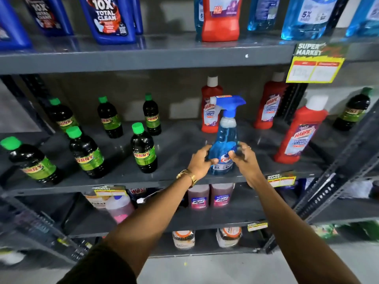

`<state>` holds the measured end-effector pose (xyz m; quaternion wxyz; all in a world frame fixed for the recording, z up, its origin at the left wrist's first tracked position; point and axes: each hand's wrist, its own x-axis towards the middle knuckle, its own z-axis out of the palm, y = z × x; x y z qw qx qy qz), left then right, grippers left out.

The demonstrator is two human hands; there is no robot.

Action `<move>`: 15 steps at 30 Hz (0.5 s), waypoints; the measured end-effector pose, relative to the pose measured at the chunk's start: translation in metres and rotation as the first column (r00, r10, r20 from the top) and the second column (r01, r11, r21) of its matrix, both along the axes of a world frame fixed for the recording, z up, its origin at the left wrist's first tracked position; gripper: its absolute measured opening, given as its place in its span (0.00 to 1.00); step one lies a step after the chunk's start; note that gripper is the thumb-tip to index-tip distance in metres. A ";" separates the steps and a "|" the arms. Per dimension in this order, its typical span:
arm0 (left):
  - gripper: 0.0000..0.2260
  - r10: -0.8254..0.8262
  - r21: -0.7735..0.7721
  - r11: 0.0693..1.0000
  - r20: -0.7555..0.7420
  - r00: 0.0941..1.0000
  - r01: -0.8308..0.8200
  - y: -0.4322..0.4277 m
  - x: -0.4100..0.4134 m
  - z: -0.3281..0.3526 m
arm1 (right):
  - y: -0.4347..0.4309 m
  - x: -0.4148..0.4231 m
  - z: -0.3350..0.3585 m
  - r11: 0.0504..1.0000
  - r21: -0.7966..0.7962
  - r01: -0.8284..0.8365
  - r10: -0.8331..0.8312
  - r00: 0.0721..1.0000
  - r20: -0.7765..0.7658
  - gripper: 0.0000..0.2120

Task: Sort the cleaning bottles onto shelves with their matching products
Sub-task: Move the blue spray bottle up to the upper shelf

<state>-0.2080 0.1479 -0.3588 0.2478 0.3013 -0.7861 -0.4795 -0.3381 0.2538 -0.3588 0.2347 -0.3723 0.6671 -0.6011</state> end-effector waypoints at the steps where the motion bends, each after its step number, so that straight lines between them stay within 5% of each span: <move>1: 0.19 -0.005 -0.018 1.000 -0.009 1.000 0.005 0.006 0.008 0.004 | 0.007 0.007 0.004 1.000 -0.014 0.014 -0.015 0.999 -0.051 0.12; 9: 0.20 -0.162 -0.216 0.970 -0.225 0.961 0.113 0.054 0.074 0.111 | 0.062 0.076 0.111 0.947 -0.321 0.015 -0.106 0.958 -0.267 0.15; 15: 0.16 -0.123 -0.418 0.904 -0.452 0.883 -0.088 0.044 0.108 0.254 | 0.027 0.111 0.254 0.759 -0.643 -0.098 -0.006 0.988 -0.158 0.07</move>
